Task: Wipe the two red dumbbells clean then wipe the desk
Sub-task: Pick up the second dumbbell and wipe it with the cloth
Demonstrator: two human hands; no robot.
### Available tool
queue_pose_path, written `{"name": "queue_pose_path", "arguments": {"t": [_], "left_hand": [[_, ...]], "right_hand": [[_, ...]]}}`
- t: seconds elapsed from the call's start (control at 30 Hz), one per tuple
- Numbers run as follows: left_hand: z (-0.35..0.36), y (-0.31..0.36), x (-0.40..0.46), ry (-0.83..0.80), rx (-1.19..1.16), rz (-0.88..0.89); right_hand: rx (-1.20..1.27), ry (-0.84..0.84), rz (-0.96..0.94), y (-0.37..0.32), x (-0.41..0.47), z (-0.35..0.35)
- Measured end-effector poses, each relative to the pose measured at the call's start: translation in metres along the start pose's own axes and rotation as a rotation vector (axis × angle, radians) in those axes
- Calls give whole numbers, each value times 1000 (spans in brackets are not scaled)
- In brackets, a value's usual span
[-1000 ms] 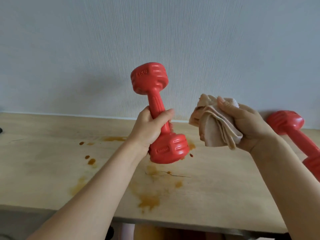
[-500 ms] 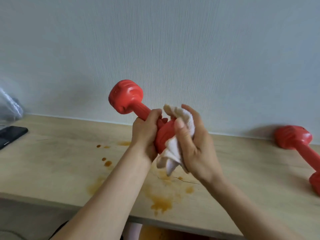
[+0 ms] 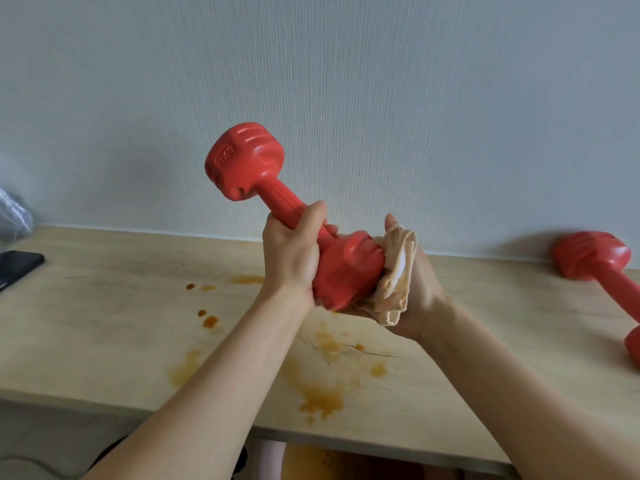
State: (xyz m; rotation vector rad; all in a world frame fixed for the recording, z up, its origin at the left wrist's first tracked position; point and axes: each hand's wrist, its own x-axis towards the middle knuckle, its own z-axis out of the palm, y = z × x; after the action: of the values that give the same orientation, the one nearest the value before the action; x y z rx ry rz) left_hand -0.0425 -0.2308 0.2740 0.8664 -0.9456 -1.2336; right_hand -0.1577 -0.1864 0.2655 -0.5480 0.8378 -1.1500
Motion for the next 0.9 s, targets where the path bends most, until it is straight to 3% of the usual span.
{"name": "queue_pose_path", "arguments": {"t": [0.07, 0.3, 0.43, 0.57, 0.63, 0.73, 0.83, 0.9], "left_hand": [[-2, 1, 0, 14, 3, -5], [0, 10, 8, 111, -42, 50], [-10, 10, 22, 312, -6, 10], [-13, 17, 20, 412, -193, -248], [-8, 17, 17, 439, -266, -357], [-5, 7, 9, 333, -345, -507], [-4, 3, 0, 166, -426, -585], [-1, 5, -5, 161, -368, -542]], "right_hand": [[-31, -31, 30, 2, 2, -6], [-148, 142, 19, 13, -14, -9], [-101, 181, -275, -12, -29, -12], [-439, 408, -774, -10, -22, -9], [-665, 382, -986, 8, -14, 1], [-1022, 192, -1097, 36, -3, 19], [-1040, 245, -1233, 35, 0, 22], [-995, 305, -1177, 26, -2, 23]]}}
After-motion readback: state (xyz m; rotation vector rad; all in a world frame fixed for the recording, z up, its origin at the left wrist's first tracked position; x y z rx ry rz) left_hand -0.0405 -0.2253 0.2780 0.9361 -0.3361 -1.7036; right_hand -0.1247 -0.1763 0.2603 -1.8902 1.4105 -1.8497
